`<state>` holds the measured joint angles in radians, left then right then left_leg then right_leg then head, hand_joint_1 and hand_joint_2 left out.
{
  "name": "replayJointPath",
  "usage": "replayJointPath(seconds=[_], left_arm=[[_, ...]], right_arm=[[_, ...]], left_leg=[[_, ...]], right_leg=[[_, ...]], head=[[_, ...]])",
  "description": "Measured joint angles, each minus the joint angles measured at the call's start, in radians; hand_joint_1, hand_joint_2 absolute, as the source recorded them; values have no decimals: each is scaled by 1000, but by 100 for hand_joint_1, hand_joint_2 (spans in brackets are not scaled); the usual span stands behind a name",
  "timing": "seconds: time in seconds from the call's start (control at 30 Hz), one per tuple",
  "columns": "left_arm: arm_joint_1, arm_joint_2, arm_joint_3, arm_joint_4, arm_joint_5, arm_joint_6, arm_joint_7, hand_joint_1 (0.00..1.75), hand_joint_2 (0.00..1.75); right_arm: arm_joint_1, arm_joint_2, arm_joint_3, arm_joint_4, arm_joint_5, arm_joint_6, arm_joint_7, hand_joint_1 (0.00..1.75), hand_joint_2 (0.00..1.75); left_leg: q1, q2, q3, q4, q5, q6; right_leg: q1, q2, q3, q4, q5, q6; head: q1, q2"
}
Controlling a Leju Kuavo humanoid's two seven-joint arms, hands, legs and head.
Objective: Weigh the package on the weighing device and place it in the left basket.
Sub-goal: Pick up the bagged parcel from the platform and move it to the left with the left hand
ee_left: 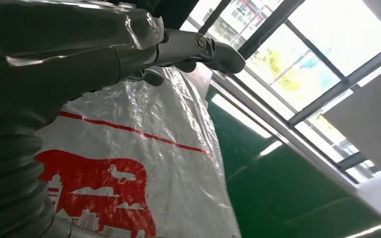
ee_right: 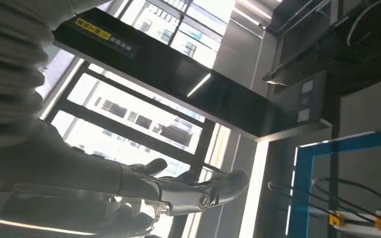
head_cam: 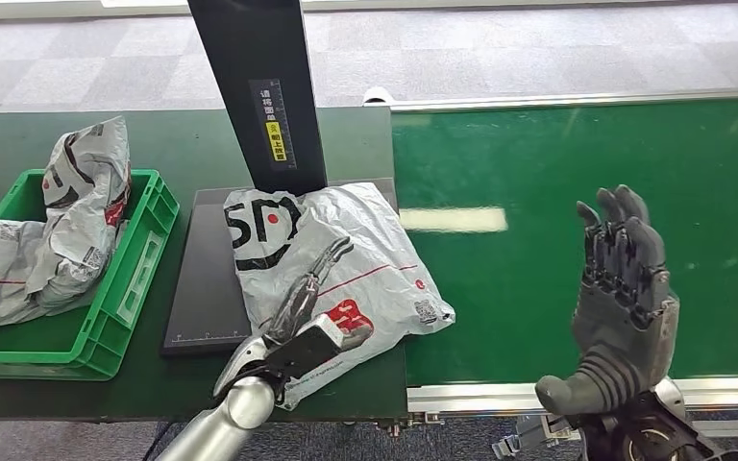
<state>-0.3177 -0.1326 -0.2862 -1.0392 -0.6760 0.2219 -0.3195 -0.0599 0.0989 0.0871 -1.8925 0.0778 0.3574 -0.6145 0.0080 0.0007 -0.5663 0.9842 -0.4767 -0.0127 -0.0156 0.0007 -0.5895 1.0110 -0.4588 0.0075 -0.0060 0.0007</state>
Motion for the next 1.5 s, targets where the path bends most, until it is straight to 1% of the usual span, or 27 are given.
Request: replayJointPath(seconds=[0.1, 0.23, 0.3, 0.4, 0.43, 0.47, 0.53, 0.57, 0.6, 0.73, 0.93, 1.0, 1.03, 1.13, 1.23, 1.33, 1.4, 1.43, 1.5], left_arm=[[-36, -7, -27, 93, -186, 97, 68, 0, 175], [-95, -14, -48, 228, -420, 208, 188, 0, 175], [-134, -18, -53, 301, -512, 226, 238, 0, 175], [-193, -27, -58, 396, -579, 207, 259, 0, 175], [-211, -31, -61, 423, -596, 198, 264, 9, 175], [-227, -36, -66, 449, -617, 190, 273, 49, 175], [-255, -44, -79, 493, -667, 182, 304, 135, 175], [-266, -48, -86, 514, -690, 180, 319, 170, 175], [-275, -51, -92, 532, -705, 180, 329, 174, 175], [-295, -55, -99, 580, -706, 180, 327, 175, 175], [-313, -56, -102, 611, -701, 182, 318, 174, 175], [-316, -56, -98, 616, -675, 180, 298, 175, 175], [-317, -57, -90, 617, -647, 176, 276, 175, 175], [-319, -57, -40, 618, -511, 149, 156, 175, 175], [-313, -58, 36, 612, -347, 130, -11, 175, 175], [-287, -62, 106, 571, -205, 168, -173, 175, 175], [-252, -64, 129, 491, -113, 212, -251, 175, 175], [-232, -64, 133, 431, -66, 233, -273, 175, 175], [-189, -59, 133, 274, 34, 273, -282, 175, 175]], right_arm=[[20, 2, -18, -27, -34, 38, -32, 0, 175], [31, 17, -34, -60, -57, 89, -41, 0, 175], [27, 27, -42, -68, -68, 102, -32, 0, 175], [11, 38, -53, -70, -85, 114, -17, 0, 175], [5, 41, -57, -70, -91, 119, -14, 0, 175], [0, 44, -61, -70, -96, 124, -13, 0, 175], [-10, 50, -67, -69, -103, 134, -10, 0, 175], [-14, 52, -70, -68, -105, 137, -8, 0, 175], [-18, 55, -71, -67, -107, 138, -5, 0, 175], [-23, 61, -77, -62, -113, 138, 1, 0, 175], [-24, 62, -88, -56, -115, 138, 2, 0, 175], [-25, 62, -89, -55, -115, 138, 3, 0, 175], [-25, 62, -89, -54, -115, 138, 3, 0, 175], [-25, 62, -90, -50, -117, 136, 3, 0, 175], [-25, 62, -91, -43, -132, 138, 3, 0, 175], [-24, 63, -97, -37, -150, 139, 4, 0, 175], [-24, 64, -104, -33, -162, 139, 8, 0, 175], [-23, 67, -108, -31, -167, 138, 11, 0, 175], [-22, 72, -117, -27, -176, 133, 18, 0, 175]], left_leg=[[0, 0, 0, 0, 0, 0], [0, 0, 0, 0, 0, 0], [0, 0, 0, 0, 0, 0], [0, 0, 1, 0, 0, 0], [0, 0, 2, 0, 1, 0], [0, 0, 3, 0, 1, 0], [0, -1, 5, 0, 0, 0], [0, -1, 6, 0, 0, 0], [0, 0, 6, 0, 0, 0], [0, 0, 7, 0, 0, 1], [0, 0, 10, 0, 1, 1], [0, 0, 10, 0, 1, 0], [0, 0, 10, 0, 1, 0], [0, 0, 10, 0, 1, 0], [0, 0, 9, 0, 1, 1], [0, 0, 8, 0, 1, 1], [0, 0, 7, 0, 1, 1], [0, 0, 6, 0, 1, 1], [0, 0, 5, 0, 1, 1]], right_leg=[[0, 0, 0, 0, 0, 0], [0, 0, 0, 0, 0, 0], [0, 0, 1, 0, 0, 0], [0, 0, 2, 0, 0, 0], [0, 0, 3, 0, 0, 0], [0, 0, 5, 0, 0, 0], [0, -1, 7, 0, 0, 0], [0, -1, 8, 0, 0, 0], [0, -1, 9, 0, 0, 0], [0, 0, 11, 0, 0, 0], [0, 0, 12, 0, 1, 0], [0, 0, 12, 0, 1, 0], [0, 0, 12, 0, 1, 0], [0, 0, 12, 0, 1, 0], [0, 0, 11, 0, 1, 0], [0, 0, 10, 0, 1, 0], [0, 0, 9, 0, 1, 0], [0, 0, 8, 0, 1, 0], [0, 0, 6, 0, 1, 0]], head=[[0, 0], [0, 0], [0, 0], [0, 0], [0, 0], [0, 0], [0, 0], [0, 0], [0, 0], [0, 0], [0, 0], [0, 0], [0, 0], [0, 0], [0, 0], [0, 0], [0, 0], [0, 0], [0, 0]])
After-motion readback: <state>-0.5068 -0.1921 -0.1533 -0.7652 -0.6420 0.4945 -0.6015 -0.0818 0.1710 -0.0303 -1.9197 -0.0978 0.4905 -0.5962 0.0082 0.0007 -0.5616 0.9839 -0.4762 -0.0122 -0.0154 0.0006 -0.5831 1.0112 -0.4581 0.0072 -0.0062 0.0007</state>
